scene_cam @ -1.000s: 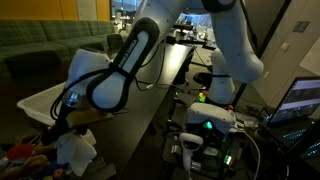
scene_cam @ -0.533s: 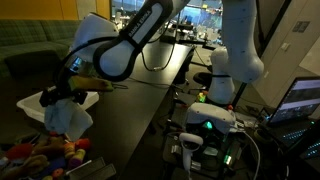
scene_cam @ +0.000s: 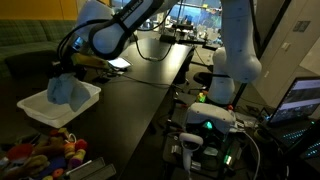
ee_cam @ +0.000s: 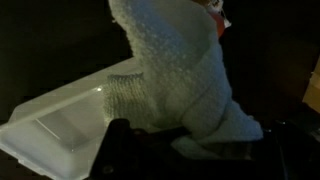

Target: Push the items on the table to the left using the white cloth

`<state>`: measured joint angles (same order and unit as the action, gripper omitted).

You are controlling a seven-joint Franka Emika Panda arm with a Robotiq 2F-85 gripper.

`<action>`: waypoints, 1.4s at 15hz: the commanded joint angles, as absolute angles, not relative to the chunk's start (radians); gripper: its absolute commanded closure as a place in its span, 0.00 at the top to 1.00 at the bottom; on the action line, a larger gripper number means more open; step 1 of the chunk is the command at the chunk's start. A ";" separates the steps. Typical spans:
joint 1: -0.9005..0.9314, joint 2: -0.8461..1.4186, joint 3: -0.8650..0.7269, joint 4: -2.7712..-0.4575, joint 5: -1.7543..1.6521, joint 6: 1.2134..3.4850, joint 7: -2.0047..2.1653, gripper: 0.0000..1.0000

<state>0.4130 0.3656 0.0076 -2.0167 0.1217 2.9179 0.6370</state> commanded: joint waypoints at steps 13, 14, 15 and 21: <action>0.238 0.918 -0.048 -1.231 0.073 2.588 0.420 0.09; 0.243 0.949 -0.069 -1.185 0.059 2.571 0.433 0.27; 0.253 0.987 -0.097 -1.141 0.045 2.571 0.461 0.32; 0.236 1.143 -0.192 -0.886 0.023 2.491 0.581 0.80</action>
<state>0.2430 1.0508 -0.1547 -1.0791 0.0488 2.5769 0.5223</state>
